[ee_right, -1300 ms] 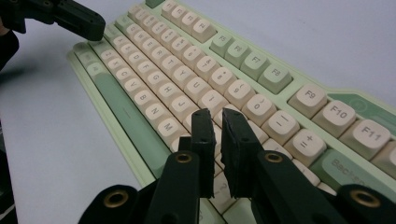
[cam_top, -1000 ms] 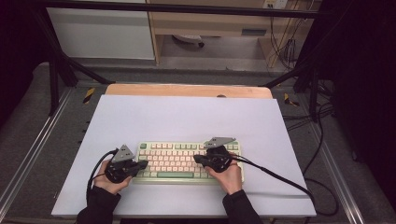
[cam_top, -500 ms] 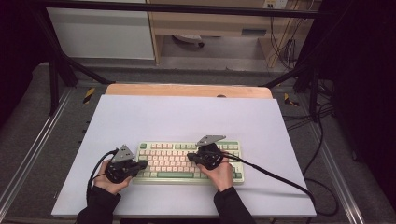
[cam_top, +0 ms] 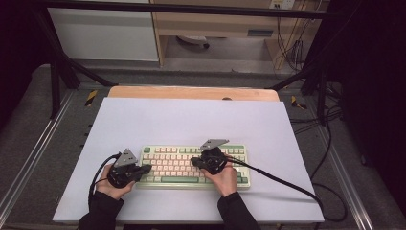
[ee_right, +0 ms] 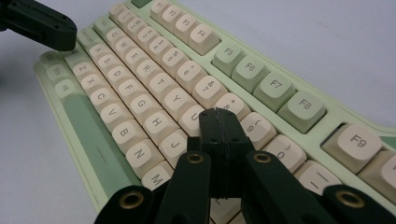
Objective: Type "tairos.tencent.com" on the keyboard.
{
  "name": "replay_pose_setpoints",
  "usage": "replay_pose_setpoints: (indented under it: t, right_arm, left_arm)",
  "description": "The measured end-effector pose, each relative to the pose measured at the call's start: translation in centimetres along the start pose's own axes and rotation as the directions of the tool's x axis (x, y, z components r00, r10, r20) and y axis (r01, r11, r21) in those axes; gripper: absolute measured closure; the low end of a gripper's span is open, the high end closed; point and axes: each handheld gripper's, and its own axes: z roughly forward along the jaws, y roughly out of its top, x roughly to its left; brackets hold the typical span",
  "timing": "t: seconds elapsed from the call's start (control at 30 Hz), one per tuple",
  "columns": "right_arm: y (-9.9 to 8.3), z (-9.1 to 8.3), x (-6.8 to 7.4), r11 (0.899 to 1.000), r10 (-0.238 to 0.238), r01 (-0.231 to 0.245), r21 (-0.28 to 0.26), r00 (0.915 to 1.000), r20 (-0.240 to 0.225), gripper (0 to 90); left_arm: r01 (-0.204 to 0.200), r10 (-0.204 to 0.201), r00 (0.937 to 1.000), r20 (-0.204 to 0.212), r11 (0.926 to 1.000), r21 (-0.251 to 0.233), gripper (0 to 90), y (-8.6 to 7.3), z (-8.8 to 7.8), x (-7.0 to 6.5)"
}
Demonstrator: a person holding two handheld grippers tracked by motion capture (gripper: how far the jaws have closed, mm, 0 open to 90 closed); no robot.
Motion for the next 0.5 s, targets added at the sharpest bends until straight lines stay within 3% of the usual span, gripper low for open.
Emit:
replay_pose_setpoints:
  t: [0.23,0.5]
  right_arm:
    - [-0.1,0.0,0.1,1.000,-0.009,0.009,0.007,0.9999,0.006,90.0]
    - [0.4,-1.3,0.1,1.000,-0.024,0.024,-0.004,0.9997,0.005,90.0]
  left_arm:
    - [0.001,-0.001,1.0000,0.000,1.0000,-0.001,89.8,0.0,0.0,0.0]
    - [0.003,-0.003,1.0000,0.000,1.0000,-0.007,89.9,0.0,-0.2,0.1]
